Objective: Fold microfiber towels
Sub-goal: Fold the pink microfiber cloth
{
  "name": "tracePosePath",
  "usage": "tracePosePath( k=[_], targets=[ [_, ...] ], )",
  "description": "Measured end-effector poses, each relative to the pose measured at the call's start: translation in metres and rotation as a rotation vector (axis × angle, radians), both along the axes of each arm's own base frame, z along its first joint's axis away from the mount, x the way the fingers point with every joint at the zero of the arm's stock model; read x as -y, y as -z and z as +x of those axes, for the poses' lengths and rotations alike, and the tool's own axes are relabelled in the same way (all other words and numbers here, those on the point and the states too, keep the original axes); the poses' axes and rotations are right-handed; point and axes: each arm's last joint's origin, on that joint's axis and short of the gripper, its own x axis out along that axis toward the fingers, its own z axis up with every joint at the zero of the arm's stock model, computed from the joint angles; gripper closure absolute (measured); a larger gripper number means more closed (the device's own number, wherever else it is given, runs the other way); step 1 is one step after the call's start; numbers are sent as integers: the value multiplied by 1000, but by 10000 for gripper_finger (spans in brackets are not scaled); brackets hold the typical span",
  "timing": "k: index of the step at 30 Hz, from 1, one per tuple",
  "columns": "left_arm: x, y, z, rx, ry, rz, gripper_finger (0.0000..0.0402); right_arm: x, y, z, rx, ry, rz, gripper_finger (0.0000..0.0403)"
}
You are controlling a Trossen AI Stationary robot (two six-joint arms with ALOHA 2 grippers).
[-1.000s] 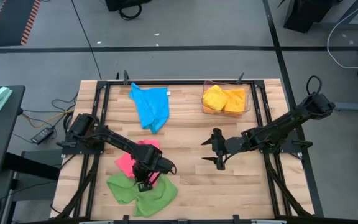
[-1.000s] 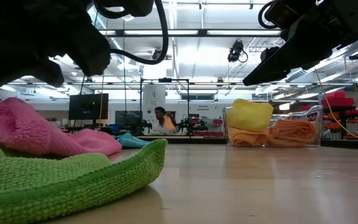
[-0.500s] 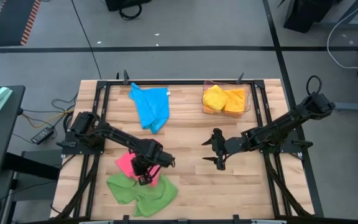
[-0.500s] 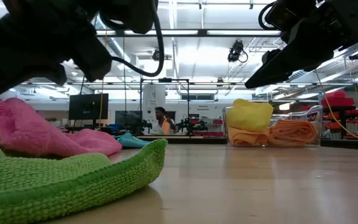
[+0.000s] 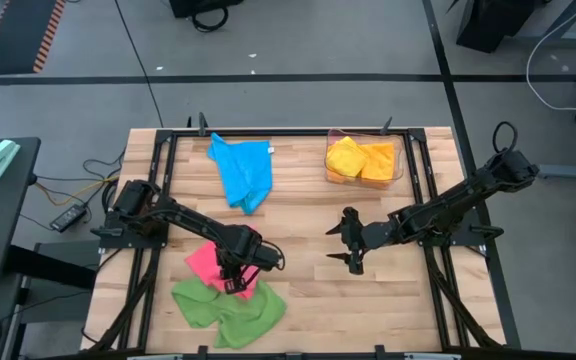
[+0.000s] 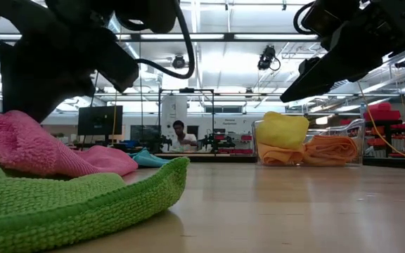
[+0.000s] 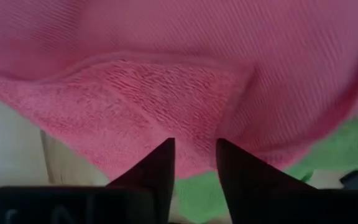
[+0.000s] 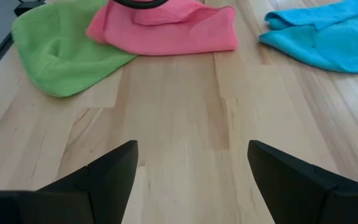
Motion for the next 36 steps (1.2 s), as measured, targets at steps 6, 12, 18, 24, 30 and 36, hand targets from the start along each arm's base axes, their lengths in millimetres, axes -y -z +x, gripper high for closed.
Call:
tracePosePath(
  k=[6,12,18,24,30,36],
  targets=[
    [2,0,0,-2,28,-53,249,-1,0,-1,-1,-6,1,91],
    [3,1,6,63,38,-50,258,-4,1,-2,-10,-11,11,91],
    [3,3,7,73,59,-50,287,-5,1,-2,-8,-11,14,91],
    [8,9,7,63,143,-61,317,-8,2,-3,-15,-22,20,91],
    [7,11,6,58,176,-30,351,-9,2,-4,-16,-14,34,91],
    [5,11,6,53,230,-32,393,-12,3,-6,-24,-18,44,91]
  ],
)
